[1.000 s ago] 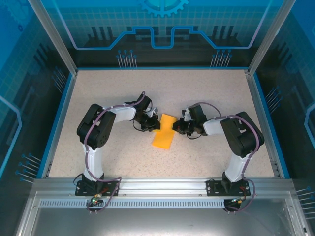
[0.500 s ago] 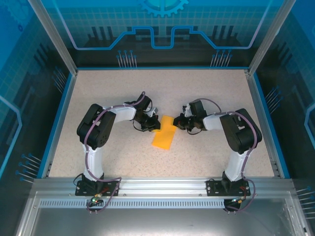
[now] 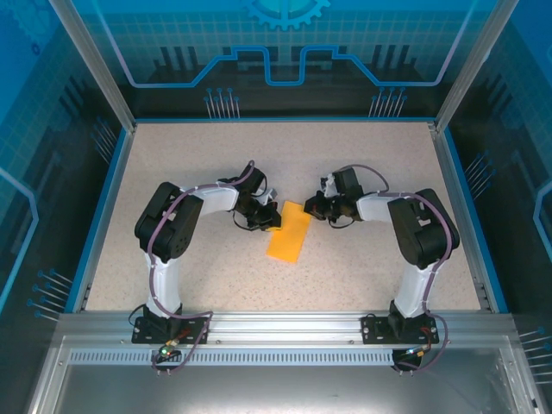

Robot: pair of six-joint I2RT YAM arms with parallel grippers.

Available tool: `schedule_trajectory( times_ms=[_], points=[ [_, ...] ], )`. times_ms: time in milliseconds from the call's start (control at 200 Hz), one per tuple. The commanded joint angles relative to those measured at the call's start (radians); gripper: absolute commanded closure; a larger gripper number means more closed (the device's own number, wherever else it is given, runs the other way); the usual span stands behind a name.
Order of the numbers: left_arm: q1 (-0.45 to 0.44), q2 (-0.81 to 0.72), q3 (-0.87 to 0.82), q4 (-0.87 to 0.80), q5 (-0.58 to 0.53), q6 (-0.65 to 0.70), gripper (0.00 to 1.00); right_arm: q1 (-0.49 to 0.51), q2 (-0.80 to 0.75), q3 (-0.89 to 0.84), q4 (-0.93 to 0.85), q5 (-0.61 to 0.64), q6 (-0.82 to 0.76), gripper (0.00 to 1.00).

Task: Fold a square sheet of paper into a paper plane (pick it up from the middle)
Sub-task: Fold the square sheet of paper in half at the center of the table.

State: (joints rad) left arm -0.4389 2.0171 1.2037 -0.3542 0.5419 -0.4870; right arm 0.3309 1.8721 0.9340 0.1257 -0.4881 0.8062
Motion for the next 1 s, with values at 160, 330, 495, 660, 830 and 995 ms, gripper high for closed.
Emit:
schedule_trajectory(
  times_ms=[160, 330, 495, 660, 830, 995],
  points=[
    [-0.012, 0.060, -0.018, -0.109, -0.095, 0.027, 1.00, -0.025, 0.060, 0.031, -0.051, -0.024, -0.036, 0.96],
    [-0.011, 0.060, -0.025, -0.106, -0.094, 0.025, 1.00, -0.028, 0.106, 0.052, -0.107, 0.020, -0.050, 0.96],
    [-0.012, 0.057, -0.030, -0.106, -0.093, 0.022, 1.00, -0.032, 0.059, 0.075, -0.095, -0.030, -0.030, 0.96],
    [-0.012, 0.045, -0.035, -0.100, -0.088, 0.012, 1.00, -0.051, 0.028, 0.112, -0.117, -0.067, -0.035, 0.95],
    [-0.012, 0.045, -0.027, -0.107, -0.088, 0.008, 1.00, -0.055, 0.082, 0.123, -0.136, -0.066, -0.043, 0.95],
    [-0.012, 0.048, -0.018, -0.115, -0.092, 0.003, 1.00, -0.048, 0.132, 0.088, -0.115, -0.060, -0.026, 0.96]
  ],
)
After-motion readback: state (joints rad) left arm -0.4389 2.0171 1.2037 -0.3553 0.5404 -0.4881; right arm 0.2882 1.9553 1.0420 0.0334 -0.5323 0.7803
